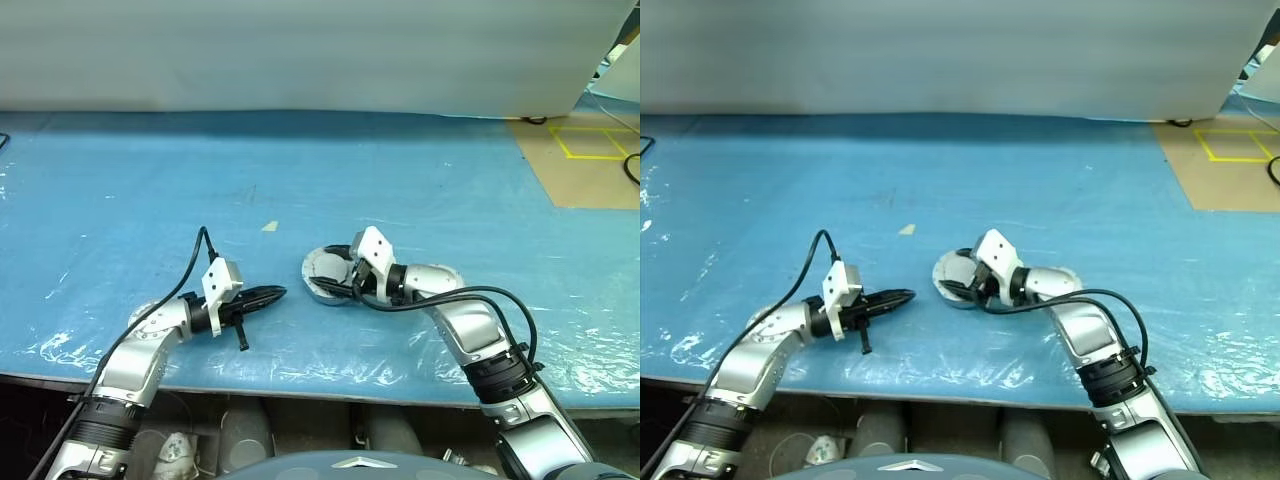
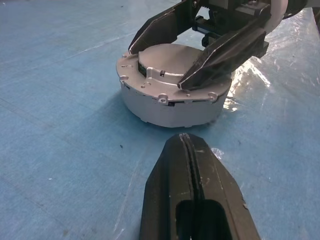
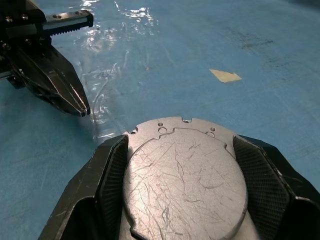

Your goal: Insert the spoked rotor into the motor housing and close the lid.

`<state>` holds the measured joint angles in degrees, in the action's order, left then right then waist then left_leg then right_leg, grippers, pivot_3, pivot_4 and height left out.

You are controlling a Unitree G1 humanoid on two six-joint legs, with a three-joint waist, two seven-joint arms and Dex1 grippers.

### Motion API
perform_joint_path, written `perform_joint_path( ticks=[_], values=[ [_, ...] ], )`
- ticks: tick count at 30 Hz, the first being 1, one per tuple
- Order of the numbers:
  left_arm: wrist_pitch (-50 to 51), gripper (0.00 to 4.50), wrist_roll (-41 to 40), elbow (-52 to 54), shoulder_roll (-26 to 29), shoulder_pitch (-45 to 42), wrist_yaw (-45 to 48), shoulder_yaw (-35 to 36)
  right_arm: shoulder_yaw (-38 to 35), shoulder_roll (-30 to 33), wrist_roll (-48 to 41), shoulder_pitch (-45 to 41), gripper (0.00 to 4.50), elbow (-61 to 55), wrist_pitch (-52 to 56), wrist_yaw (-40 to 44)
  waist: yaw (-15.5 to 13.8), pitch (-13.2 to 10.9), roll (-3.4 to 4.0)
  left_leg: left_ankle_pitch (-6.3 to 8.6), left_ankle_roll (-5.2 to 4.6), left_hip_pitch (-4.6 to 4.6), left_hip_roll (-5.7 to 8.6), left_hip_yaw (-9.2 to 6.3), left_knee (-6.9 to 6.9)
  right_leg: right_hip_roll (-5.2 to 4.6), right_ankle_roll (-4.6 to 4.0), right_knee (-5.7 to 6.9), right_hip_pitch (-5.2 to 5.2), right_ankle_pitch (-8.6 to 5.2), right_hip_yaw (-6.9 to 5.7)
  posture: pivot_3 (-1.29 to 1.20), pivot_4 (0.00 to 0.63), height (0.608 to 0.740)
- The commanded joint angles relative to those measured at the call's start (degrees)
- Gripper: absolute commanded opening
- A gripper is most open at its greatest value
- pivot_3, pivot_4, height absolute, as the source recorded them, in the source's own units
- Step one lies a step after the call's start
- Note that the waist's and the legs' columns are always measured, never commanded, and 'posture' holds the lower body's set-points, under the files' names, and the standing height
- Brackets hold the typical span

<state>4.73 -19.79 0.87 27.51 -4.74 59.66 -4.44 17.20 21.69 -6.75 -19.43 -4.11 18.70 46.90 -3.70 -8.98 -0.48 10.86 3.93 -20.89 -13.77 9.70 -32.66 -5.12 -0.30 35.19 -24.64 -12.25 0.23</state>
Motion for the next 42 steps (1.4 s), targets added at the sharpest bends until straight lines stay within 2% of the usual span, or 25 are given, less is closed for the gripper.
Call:
perform_joint_path(
  ticks=[1,10,19,31,35,42],
  values=[
    [-1.23,0.00,0.05,0.55,-0.18,-0.68,-0.10,0.05,2.11,1.08,2.69,1.35,2.99,1.16,-1.72,-0.09,-0.02,0.00,0.00,0.00,0.00,0.01,0.00,0.00,0.00,0.00,0.00,0.01,0.01,0.00,0.01,0.00,0.150,0.740],
    [-1.06,0.00,0.21,-0.17,-0.88,-1.71,0.09,-0.49,0.44,2.31,-2.81,1.98,2.99,-1.64,1.31,4.05,-0.13,0.02,-0.01,0.00,-0.01,0.05,0.01,0.00,0.00,0.00,0.00,-0.01,0.09,-0.01,0.04,0.00,0.150,0.740],
    [-1.36,0.00,0.30,-0.64,-1.13,-2.05,0.27,-0.60,2.82,3.13,2.71,2.10,2.99,1.11,-2.86,2.08,-0.09,0.02,-0.01,0.00,-0.01,0.07,0.00,0.00,-0.01,-0.01,0.00,-0.01,0.09,-0.01,0.04,0.00,0.150,0.740],
    [-1.59,0.00,-1.02,-1.14,-1.45,-2.20,1.67,0.02,3.35,3.55,3.08,1.56,2.99,2.26,-1.21,1.86,-0.08,0.02,-0.01,0.08,-0.12,0.40,0.00,0.00,0.00,-0.02,0.01,-0.01,0.37,-0.02,0.06,0.00,0.150,0.740],
    [-0.09,0.00,-2.29,-0.84,-2.60,-4.29,1.28,0.14,3.34,3.54,3.14,1.40,2.99,2.37,-1.16,1.84,-0.10,0.02,-0.01,0.08,-0.12,0.42,0.01,0.00,0.00,-0.02,0.01,-0.01,0.39,-0.02,0.07,0.00,0.150,0.740],
    [1.60,0.00,1.63,-4.23,-3.46,-9.47,-0.05,-2.64,2.98,3.31,2.76,1.44,2.99,1.96,-0.85,1.51,-0.05,0.04,0.00,0.07,-0.11,0.49,0.01,0.05,0.04,-0.02,0.01,-0.01,0.40,-0.02,0.08,0.00,0.150,0.740]
  ],
)
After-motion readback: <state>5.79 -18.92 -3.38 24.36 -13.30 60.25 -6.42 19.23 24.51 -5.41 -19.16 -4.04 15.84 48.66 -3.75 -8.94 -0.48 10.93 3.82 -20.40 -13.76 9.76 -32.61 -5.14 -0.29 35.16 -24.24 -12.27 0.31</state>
